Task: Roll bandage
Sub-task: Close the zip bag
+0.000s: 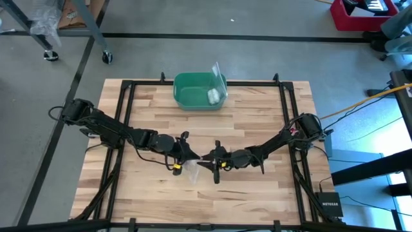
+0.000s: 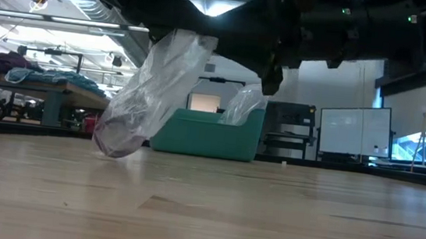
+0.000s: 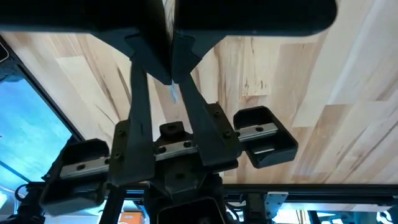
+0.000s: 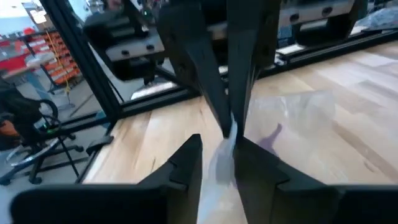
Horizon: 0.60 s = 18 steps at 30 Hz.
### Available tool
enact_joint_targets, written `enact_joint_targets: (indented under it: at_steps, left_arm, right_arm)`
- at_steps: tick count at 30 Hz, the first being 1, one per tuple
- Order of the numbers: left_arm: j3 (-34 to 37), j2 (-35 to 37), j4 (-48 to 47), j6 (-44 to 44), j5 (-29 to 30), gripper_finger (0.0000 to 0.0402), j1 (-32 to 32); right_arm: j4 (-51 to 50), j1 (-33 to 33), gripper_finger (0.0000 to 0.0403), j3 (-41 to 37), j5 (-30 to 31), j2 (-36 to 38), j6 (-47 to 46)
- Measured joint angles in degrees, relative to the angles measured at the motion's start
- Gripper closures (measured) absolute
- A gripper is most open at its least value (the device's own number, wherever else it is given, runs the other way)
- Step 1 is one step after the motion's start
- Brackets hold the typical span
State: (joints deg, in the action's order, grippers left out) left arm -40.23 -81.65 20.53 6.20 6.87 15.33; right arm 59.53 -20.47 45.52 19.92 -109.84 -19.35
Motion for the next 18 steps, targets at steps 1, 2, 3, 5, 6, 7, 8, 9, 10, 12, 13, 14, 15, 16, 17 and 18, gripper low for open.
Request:
enact_joint_targets:
  at_steps: [1,2,3,5,6,7,8,9,10,12,13,14,15,16,17,18]
  left_arm:
    - [0.0,0.0,0.0,0.0,0.0,0.0401,0.0]
    - [0.0,0.0,0.0,0.0,0.0,0.0401,0.0]
    - [0.0,0.0,-0.1,0.0,0.0,0.0401,0.0]
    - [0.0,0.0,0.0,0.0,-0.1,0.0401,0.0]
    - [0.0,0.0,0.0,0.0,0.0,0.0401,0.0]
    - [0.0,0.0,0.1,0.0,0.1,0.0401,0.0]
    - [0.0,0.0,0.1,0.0,0.4,0.0401,0.0]
    - [0.0,0.0,0.1,0.0,0.7,0.0401,0.0]
    - [0.0,0.0,0.2,0.2,0.9,0.0401,0.0]
    - [0.0,0.0,0.7,0.2,1.1,0.0401,0.0]
    - [0.0,-0.1,1.0,0.2,1.2,0.0401,0.0]
    - [0.0,-0.1,1.1,0.2,1.5,0.0401,0.1]
    - [0.0,-0.1,1.2,-0.1,2.2,0.0401,0.1]
    - [0.0,-0.1,1.2,-0.2,2.7,0.0401,0.1]
    - [0.0,-0.1,1.2,-0.2,3.2,0.0401,0.1]
    - [0.0,-0.1,1.3,-0.2,3.5,0.0401,0.0]
  right_arm:
    - [-0.6,0.0,0.0314,0.2,0.0,0.0,0.1]
    - [-1.6,-0.1,0.0321,0.5,-0.2,0.0,0.2]
    - [-2.1,-0.1,0.0330,0.6,-0.5,0.0,0.2]
    - [-2.3,-0.1,0.0352,0.7,-0.5,0.0,0.3]
    - [-2.3,-0.1,0.0363,0.7,-0.5,0.0,0.3]
    - [-2.4,-0.1,0.0373,0.7,-0.5,0.0,0.3]
    - [-2.4,-0.1,0.0380,0.7,-0.5,0.0,0.3]
    - [-2.5,-0.1,0.0380,0.7,-0.5,0.0,0.3]
    - [-2.6,-0.1,0.0380,0.7,-0.6,0.0,0.3]
    - [-2.5,-0.1,0.0380,0.7,-0.8,0.1,0.3]
    - [-2.5,-0.1,0.0377,0.7,-1.0,0.1,0.3]
    - [-2.5,-0.1,0.0371,0.7,-1.3,0.1,0.3]
    - [-2.5,-0.1,0.0366,0.7,-1.5,0.1,0.2]
    - [-2.6,-0.1,0.0362,0.7,-1.5,0.1,0.2]
    - [-2.7,-0.1,0.0361,0.7,-1.6,0.1,0.1]
    - [-2.9,-0.1,0.0362,0.7,-1.6,0.1,-0.1]
